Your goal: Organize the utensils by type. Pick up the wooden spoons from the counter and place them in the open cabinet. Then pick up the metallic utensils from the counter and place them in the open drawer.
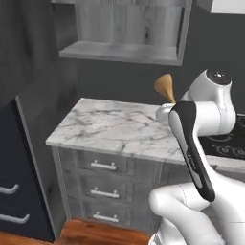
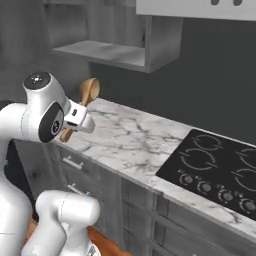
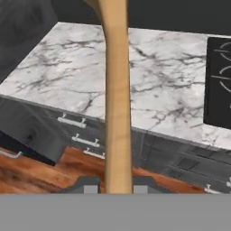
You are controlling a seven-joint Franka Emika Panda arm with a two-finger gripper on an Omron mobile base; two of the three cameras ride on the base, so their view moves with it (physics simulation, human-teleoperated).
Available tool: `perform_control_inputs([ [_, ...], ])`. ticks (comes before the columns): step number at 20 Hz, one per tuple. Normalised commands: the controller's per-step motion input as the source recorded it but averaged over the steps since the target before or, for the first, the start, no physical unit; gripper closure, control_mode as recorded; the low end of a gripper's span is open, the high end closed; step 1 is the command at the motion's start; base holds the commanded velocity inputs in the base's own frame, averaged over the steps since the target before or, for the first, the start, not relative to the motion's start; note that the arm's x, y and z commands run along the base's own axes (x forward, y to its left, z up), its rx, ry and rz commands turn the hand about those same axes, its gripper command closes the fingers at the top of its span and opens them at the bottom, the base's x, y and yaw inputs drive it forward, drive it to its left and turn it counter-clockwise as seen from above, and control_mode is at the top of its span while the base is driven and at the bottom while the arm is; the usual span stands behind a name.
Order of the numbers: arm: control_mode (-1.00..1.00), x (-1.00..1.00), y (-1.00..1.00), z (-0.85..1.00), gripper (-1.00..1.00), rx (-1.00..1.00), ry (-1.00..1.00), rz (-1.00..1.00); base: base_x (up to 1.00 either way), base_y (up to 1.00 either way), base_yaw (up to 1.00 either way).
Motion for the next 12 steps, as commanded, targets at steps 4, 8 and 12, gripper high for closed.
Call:
perform_control_inputs([
  [4,1.0,0.0,0.0,0.0,1.0,0.0,0.0,0.0,0.71,0.79,-0.59],
  [8,1.0,0.0,0.0,0.0,1.0,0.0,0.0,0.0,0.48,0.72,-0.48],
  [12,1.0,0.0,0.0,0.0,1.0,0.0,0.0,0.0,0.03,0.11,-0.25],
])
